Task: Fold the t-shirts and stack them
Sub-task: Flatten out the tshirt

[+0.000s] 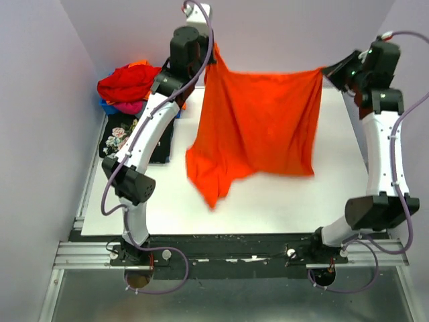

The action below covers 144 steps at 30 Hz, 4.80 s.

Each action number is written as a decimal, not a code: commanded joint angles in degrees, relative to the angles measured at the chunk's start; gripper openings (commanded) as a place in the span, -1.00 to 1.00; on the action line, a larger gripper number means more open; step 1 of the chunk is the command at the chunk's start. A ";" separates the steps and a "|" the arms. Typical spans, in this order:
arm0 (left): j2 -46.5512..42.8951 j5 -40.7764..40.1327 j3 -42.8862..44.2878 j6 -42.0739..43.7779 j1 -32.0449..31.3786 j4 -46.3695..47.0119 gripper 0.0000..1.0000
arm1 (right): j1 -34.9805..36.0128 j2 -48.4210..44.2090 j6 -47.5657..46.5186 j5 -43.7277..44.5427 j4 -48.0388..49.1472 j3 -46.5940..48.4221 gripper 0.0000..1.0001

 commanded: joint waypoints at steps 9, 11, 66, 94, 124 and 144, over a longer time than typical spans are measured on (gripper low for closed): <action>5.53 1.05 13.00 1.15 4.03 11.77 -1.00 | -10.28 21.09 7.53 -25.38 3.75 23.51 -0.99; 3.25 2.54 6.77 1.49 4.12 12.56 -1.00 | -10.90 19.70 7.27 -25.64 4.89 17.46 -0.99; -44.76 -6.85 -82.29 -32.87 -2.57 0.43 0.26 | -20.04 -38.14 -3.37 -4.19 12.71 -74.42 0.00; -10.39 -0.17 -72.00 -35.15 7.55 15.11 -0.65 | -20.04 -38.32 -4.69 -6.22 11.75 -75.12 -0.13; -32.78 6.68 -78.24 -27.86 16.35 9.24 0.09 | -16.96 -39.64 0.41 -2.18 1.02 -75.74 -0.24; -62.67 5.44 -103.37 -19.86 5.01 23.89 0.65 | -16.88 -41.05 -2.40 -5.69 7.27 -76.44 -0.23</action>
